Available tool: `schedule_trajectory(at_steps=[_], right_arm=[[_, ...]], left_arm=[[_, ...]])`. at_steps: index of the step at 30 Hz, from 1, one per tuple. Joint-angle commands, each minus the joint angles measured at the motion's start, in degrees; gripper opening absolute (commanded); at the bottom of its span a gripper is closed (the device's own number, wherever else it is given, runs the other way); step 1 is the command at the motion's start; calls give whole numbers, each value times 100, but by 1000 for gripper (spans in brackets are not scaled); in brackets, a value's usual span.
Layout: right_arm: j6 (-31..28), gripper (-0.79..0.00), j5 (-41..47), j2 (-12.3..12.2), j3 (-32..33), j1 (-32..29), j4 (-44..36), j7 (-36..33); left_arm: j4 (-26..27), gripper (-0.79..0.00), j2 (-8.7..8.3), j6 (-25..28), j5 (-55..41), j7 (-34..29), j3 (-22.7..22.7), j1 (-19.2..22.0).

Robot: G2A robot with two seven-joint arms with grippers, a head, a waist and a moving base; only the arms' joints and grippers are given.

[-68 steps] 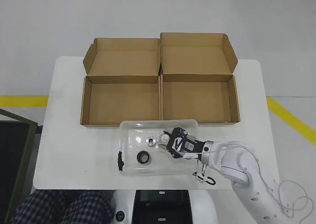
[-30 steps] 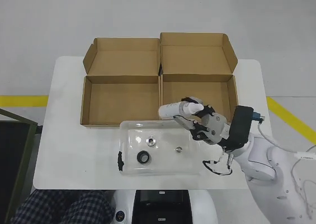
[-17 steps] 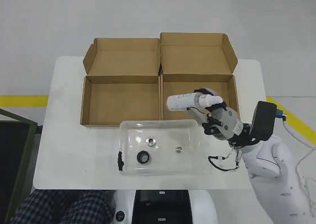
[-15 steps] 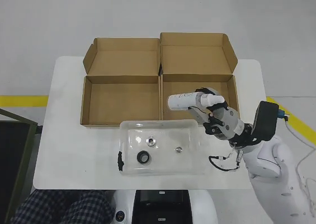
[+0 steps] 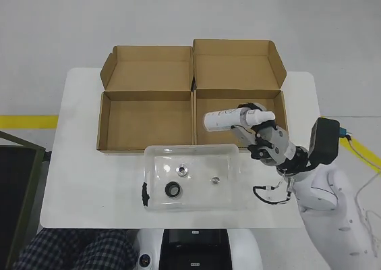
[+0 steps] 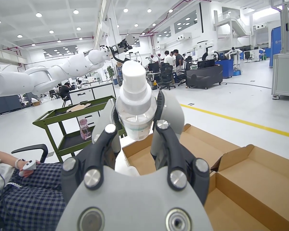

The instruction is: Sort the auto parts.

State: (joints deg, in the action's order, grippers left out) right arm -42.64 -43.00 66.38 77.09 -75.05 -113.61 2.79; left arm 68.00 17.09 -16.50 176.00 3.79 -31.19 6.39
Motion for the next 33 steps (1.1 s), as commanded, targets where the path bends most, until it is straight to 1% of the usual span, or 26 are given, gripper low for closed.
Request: schedule_trajectory(at_steps=[1, 8, 14, 25, 33], right_arm=[[42, -785, -36, 4, -47, 39, 85, -81], [280, -785, -389, 33, -354, 208, 415, -398], [764, -785, -1000, 80, -689, 380, 663, -636], [1612, -785, -1791, 172, -1082, 968, 1348, -1097], [2131, -785, -1985, 276, -1392, 1463, 1970, -1452]], left_arm=[[0, 0, 0, 0, 0, 0, 0, 0], [0, 0, 0, 0, 0, 0, 0, 0], [0, 0, 0, 0, 0, 0, 0, 0], [0, 0, 0, 0, 0, 0, 0, 0], [0, 0, 0, 0, 0, 0, 0, 0]])
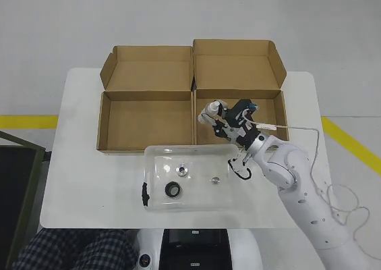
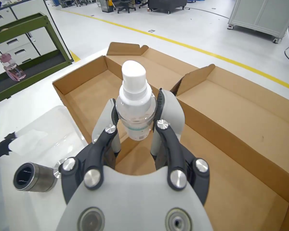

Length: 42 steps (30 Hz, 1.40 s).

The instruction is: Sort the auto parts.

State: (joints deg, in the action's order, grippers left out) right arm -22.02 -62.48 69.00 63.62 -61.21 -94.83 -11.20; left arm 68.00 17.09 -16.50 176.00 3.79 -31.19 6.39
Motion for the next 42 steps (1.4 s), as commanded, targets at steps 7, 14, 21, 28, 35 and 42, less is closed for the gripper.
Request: schedule_trajectory(at_steps=[7, 14, 21, 28, 35, 42], right_arm=[[361, -785, -112, 127, -315, 552, 801, -208], [352, -785, 34, 214, -478, 845, 1360, -333], [329, -785, 108, 297, -651, 1031, 1639, -431], [320, -536, 105, 343, -720, 1101, 1760, -521], [280, -416, 93, 359, -706, 1067, 1772, -548], [203, -400, -39, 339, -592, 1038, 1599, -599]], left_arm=[[0, 0, 0, 0, 0, 0, 0, 0], [0, 0, 0, 0, 0, 0, 0, 0], [0, 0, 0, 0, 0, 0, 0, 0], [0, 0, 0, 0, 0, 0, 0, 0], [0, 0, 0, 0, 0, 0, 0, 0], [0, 0, 0, 0, 0, 0, 0, 0]])
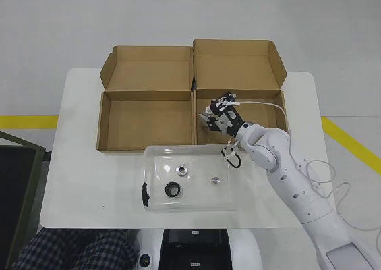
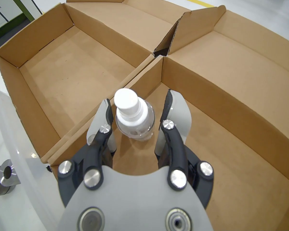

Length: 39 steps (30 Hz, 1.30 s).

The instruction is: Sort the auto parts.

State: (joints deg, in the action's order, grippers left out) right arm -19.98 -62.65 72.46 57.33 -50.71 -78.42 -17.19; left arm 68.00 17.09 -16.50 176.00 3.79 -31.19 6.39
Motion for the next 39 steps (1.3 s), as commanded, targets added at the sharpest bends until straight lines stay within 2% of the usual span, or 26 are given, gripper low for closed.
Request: schedule_trajectory(at_steps=[1, 8, 13, 19, 22, 23, 27, 33, 39], right_arm=[[-2, -397, -42, -18, 83, -33, -99, 6], [-121, -369, -120, -128, 515, -319, -778, -107], [-303, -345, -273, -226, 827, -723, -1678, -204], [-618, -274, -339, -323, 1073, -1248, -2702, -478], [-946, -249, -346, -376, 1125, -1466, -3086, -852], [-1109, -200, -307, -400, 1140, -1543, -3217, -1118], [-1418, -246, -15, -461, 1249, -1792, -3606, -1559], [-1874, -222, 153, -570, 1427, -2228, -4008, -2113], [-2263, -228, 209, -673, 1570, -2492, -4054, -2592]], left_arm=[[0, 0, 0, 0, 0, 0, 0, 0], [0, 0, 0, 0, 0, 0, 0, 0], [0, 0, 0, 0, 0, 0, 0, 0], [0, 0, 0, 0, 0, 0, 0, 0], [0, 0, 0, 0, 0, 0, 0, 0], [0, 0, 0, 0, 0, 0, 0, 0], [0, 0, 0, 0, 0, 0, 0, 0], [0, 0, 0, 0, 0, 0, 0, 0], [0, 0, 0, 0, 0, 0, 0, 0]])
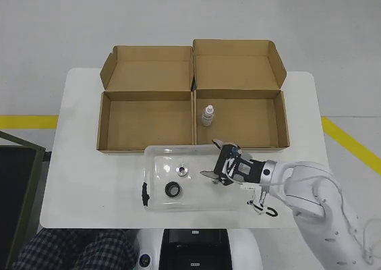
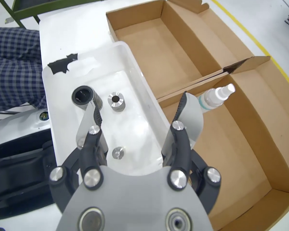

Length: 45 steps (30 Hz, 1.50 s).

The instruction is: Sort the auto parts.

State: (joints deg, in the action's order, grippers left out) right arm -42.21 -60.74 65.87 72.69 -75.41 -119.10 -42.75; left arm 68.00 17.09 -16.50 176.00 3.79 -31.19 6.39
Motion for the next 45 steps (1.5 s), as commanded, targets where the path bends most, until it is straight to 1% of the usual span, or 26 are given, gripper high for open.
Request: schedule_trajectory(at_steps=[1, 6, 9, 12, 14, 22, 30, 32, 36, 41, 44, 45], right_arm=[[-67, -225, 22, -24, 55, -34, 32, -60], [-407, -219, -10, -95, 44, -6, 207, -417], [-480, -215, -12, -122, -11, 35, 270, -529], [-486, -219, -34, -143, -50, 69, 322, -625], [-468, -237, -62, -156, -96, 106, 370, -693], [-469, -240, -46, -183, -457, 369, 728, -969], [-437, -243, -82, -208, -790, 534, 864, -1245], [-446, -259, -103, -211, -884, 580, 903, -1290], [-432, -265, -127, -214, -1052, 699, 1017, -1360], [-333, -317, -217, -216, -1227, 822, 1145, -1489], [-315, -320, -221, -215, -1366, 908, 1249, -1579], [-307, -332, -226, -215, -1390, 927, 1270, -1598]], left_arm=[[0, 0, 0, 0, 0, 0, 0, 0], [0, 0, 0, 0, 0, 0, 0, 0], [0, 0, 0, 0, 0, 0, 0, 0], [0, 0, 0, 0, 0, 0, 0, 0], [0, 0, 0, 0, 0, 0, 0, 0], [0, 0, 0, 0, 0, 0, 0, 0], [0, 0, 0, 0, 0, 0, 0, 0], [0, 0, 0, 0, 0, 0, 0, 0], [0, 0, 0, 0, 0, 0, 0, 0], [0, 0, 0, 0, 0, 0, 0, 0], [0, 0, 0, 0, 0, 0, 0, 0], [0, 0, 0, 0, 0, 0, 0, 0]])
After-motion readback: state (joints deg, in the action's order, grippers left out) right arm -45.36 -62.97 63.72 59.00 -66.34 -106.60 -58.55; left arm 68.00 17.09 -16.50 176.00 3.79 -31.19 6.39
